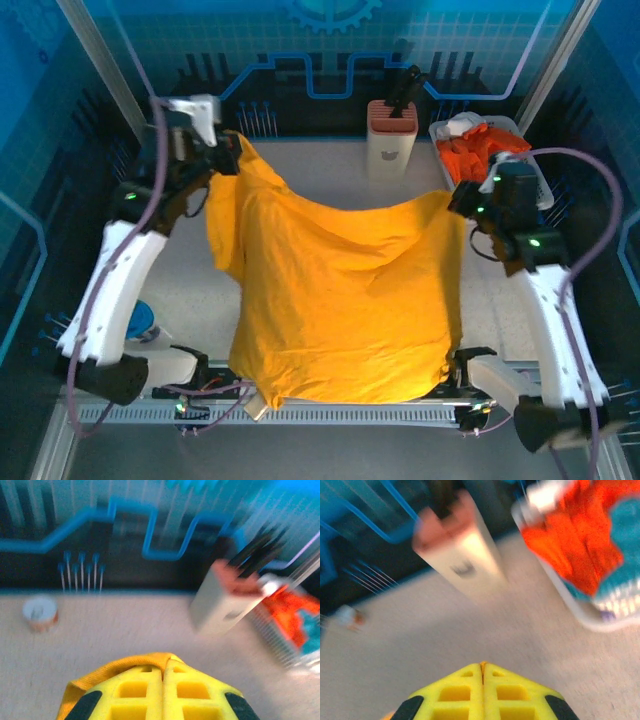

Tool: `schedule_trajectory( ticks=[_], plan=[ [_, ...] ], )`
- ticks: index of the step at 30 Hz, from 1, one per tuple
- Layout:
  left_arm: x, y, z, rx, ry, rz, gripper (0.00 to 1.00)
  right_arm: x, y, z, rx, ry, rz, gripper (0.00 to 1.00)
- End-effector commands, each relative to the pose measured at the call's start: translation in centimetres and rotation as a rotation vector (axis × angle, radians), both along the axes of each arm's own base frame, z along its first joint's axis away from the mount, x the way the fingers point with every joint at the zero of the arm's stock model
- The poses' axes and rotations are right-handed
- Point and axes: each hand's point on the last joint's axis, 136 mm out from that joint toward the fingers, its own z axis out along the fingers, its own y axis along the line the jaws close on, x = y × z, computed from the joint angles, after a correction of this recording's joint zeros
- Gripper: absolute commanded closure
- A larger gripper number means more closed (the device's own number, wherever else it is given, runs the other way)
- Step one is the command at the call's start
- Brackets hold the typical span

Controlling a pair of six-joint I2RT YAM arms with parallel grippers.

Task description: Fold and stack the t-shirts

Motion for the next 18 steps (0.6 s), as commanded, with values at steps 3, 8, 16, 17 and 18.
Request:
schedule_trajectory(
  ticks=[3,8,16,17,18],
  plan=[
    [5.1,0.0,-8.3,0.0,0.085,0.039,1.0,3.8,-1.4,-5.5,-0.024,0.017,-0.074,1.0],
    [9.2,-1.0,-16.5,0.035,0.244,0.023,1.0,8.5,-1.5,-9.7,-0.041,0.059,-0.081,1.0],
    [14.4,-0.6,-18.3,0.104,0.27,0.049,1.0,13.5,-3.1,-12.6,-0.071,0.093,-0.097,1.0],
    [14.7,-0.6,-17.9,0.109,0.273,0.048,1.0,13.7,-3.2,-12.6,-0.071,0.093,-0.097,1.0],
    [14.8,-0.6,-17.6,0.112,0.274,0.048,1.0,13.9,-3.5,-12.6,-0.073,0.095,-0.101,1.0]
  ],
)
